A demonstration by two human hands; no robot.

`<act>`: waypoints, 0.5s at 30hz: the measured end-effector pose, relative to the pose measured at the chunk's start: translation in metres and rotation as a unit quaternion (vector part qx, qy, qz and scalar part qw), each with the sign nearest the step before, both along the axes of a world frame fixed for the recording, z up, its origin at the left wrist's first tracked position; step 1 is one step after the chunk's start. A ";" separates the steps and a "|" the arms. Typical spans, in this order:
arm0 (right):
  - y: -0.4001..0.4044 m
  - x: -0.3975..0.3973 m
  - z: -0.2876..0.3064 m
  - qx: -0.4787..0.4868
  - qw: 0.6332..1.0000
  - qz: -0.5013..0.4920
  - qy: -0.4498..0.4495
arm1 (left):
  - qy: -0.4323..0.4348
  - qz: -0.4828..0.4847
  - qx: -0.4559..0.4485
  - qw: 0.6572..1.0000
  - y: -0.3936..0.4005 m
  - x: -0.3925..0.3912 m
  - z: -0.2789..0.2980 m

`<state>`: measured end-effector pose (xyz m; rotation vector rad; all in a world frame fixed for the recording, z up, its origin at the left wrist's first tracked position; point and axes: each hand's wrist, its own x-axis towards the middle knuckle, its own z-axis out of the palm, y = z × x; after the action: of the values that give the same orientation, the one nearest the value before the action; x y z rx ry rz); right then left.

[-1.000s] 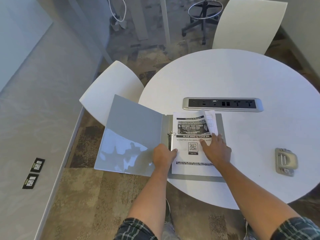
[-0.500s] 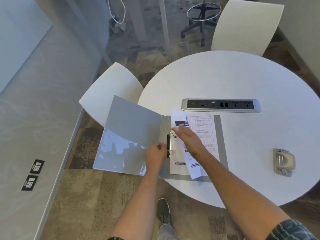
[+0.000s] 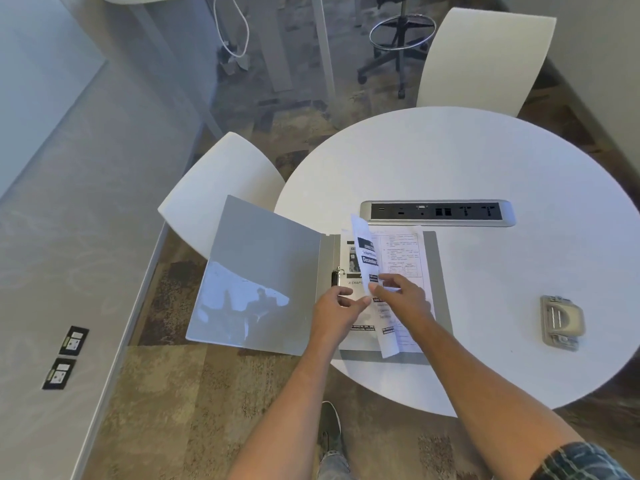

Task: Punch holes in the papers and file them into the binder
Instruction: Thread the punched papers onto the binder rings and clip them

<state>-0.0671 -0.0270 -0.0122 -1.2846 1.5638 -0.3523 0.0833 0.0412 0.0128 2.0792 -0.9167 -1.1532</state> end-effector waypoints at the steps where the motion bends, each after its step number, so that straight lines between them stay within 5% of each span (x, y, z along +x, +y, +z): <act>1: 0.000 -0.003 -0.003 0.000 1.000 0.003 -0.017 | -0.011 0.001 0.003 1.000 -0.002 0.000 -0.001; 4: 0.004 -0.014 -0.009 -0.018 1.000 0.009 0.006 | -0.025 -0.005 0.012 1.000 -0.005 -0.002 -0.007; 10: 0.024 -0.022 -0.019 -0.049 0.948 -0.036 0.313 | -0.060 -0.021 0.033 0.997 -0.006 -0.004 -0.025; 15: 0.032 -0.009 -0.027 -0.044 0.945 -0.084 0.314 | -0.067 -0.012 0.033 0.997 -0.004 -0.003 -0.032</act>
<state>-0.0758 0.0049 -0.0392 -1.4149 2.2259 -0.1155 0.0800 0.0376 -0.0191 2.2268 -0.9802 -1.0791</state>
